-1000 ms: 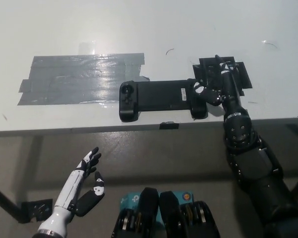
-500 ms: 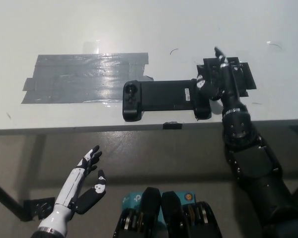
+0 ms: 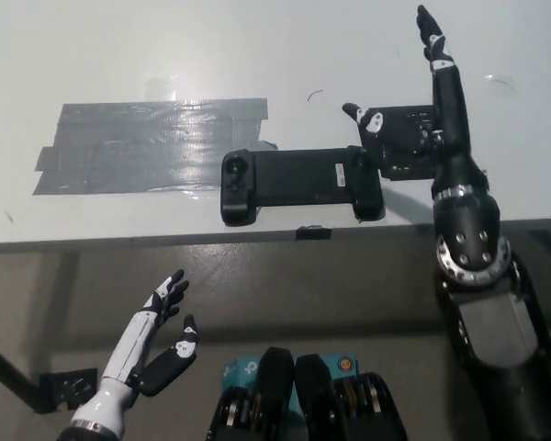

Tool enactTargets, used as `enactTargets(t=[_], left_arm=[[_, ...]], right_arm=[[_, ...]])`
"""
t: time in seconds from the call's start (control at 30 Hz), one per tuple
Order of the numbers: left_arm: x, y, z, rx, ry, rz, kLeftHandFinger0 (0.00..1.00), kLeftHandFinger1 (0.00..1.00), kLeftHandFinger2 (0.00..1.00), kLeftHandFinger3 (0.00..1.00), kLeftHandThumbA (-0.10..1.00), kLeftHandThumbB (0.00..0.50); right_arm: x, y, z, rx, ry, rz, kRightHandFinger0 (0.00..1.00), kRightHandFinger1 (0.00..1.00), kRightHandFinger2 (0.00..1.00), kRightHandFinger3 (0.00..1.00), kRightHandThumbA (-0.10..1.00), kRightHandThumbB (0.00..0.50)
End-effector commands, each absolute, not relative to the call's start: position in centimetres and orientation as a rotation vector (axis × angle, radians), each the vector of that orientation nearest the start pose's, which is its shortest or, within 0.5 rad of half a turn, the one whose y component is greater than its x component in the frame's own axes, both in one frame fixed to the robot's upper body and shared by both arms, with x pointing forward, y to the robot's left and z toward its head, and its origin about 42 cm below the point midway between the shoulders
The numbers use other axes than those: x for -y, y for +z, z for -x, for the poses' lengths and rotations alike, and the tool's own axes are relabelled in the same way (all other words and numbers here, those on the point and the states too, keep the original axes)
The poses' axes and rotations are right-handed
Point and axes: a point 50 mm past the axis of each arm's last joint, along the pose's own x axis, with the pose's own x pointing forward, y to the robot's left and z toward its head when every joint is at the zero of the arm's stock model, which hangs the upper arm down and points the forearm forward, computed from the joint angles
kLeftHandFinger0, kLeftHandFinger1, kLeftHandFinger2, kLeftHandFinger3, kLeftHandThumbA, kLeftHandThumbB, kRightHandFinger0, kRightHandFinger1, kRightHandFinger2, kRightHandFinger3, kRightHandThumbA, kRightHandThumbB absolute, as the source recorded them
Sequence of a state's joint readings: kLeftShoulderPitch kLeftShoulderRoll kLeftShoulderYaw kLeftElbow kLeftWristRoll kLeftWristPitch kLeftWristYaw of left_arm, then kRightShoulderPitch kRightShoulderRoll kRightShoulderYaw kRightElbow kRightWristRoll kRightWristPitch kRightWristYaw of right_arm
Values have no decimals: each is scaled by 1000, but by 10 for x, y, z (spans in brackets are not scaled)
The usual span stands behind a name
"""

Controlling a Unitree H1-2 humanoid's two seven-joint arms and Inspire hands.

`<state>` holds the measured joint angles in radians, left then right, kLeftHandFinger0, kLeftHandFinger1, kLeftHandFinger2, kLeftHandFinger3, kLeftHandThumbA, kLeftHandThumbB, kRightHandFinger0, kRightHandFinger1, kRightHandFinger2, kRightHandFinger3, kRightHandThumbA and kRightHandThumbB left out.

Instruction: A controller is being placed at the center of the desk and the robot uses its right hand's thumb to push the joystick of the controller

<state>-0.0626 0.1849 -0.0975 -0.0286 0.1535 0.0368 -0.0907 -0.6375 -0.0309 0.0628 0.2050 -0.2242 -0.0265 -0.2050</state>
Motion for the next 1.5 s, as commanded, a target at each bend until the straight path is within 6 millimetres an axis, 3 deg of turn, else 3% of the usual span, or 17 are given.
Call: enactTargets(t=[0.0, 0.07, 0.13, 0.17, 0.2, 0.27, 0.3, 0.33, 0.5, 0.7, 1.0, 1.47], left_arm=[[-237, 136, -314, 109, -209, -366, 1000, 1000, 1000, 1000, 234, 0], [-236, 136, -316, 110, -209, -365, 1000, 1000, 1000, 1000, 235, 0], [-237, 136, -315, 107, -205, -363, 1000, 1000, 1000, 1000, 241, 0], [-238, 136, -315, 106, -203, -364, 1000, 1000, 1000, 1000, 243, 0], [-239, 135, -314, 105, -203, -362, 1000, 1000, 1000, 1000, 244, 0], [-238, 132, -311, 99, -204, -358, 1000, 1000, 1000, 1000, 251, 0], [-238, 131, -310, 97, -204, -357, 1000, 1000, 1000, 1000, 254, 0], [-238, 128, -308, 96, -204, -355, 1000, 1000, 1000, 1000, 289, 0], [-239, 122, -302, 84, -192, -355, 1000, 1000, 1000, 1000, 355, 0], [-238, 120, -298, 77, -189, -364, 1000, 1000, 1000, 1000, 346, 0], [-238, 118, -293, 68, -197, -363, 1000, 1000, 1000, 1000, 343, 0], [-239, 114, -288, 51, -204, -367, 1000, 1000, 1000, 1000, 362, 0]], right_arm=[[134, 313, -363, 712, 163, 165, 1000, 1000, 1000, 1000, 1000, 261], [137, 302, -351, 700, 180, 179, 1000, 1000, 1000, 1000, 1000, 268], [144, 272, -331, 652, 188, 230, 1000, 1000, 1000, 1000, 1000, 292], [147, 254, -325, 622, 186, 254, 1000, 1000, 1000, 1000, 1000, 221], [150, 242, -321, 590, 182, 266, 1000, 1000, 1000, 1000, 1000, 246], [162, 211, -312, 487, 184, 289, 1000, 1000, 1000, 1000, 1000, 247], [163, 208, -310, 472, 185, 290, 1000, 1000, 1000, 1000, 1000, 247], [171, 187, -306, 412, 179, 303, 1000, 1000, 1000, 1000, 1000, 222], [183, 143, -304, 296, 179, 366, 1000, 1000, 1000, 1000, 980, 186], [184, 129, -302, 255, 216, 369, 1000, 1000, 1000, 1000, 926, 209], [186, 120, -301, 203, 243, 382, 1000, 1000, 1000, 1000, 870, 183], [185, 116, -295, 176, 256, 400, 1000, 1000, 1000, 1000, 891, 183]])
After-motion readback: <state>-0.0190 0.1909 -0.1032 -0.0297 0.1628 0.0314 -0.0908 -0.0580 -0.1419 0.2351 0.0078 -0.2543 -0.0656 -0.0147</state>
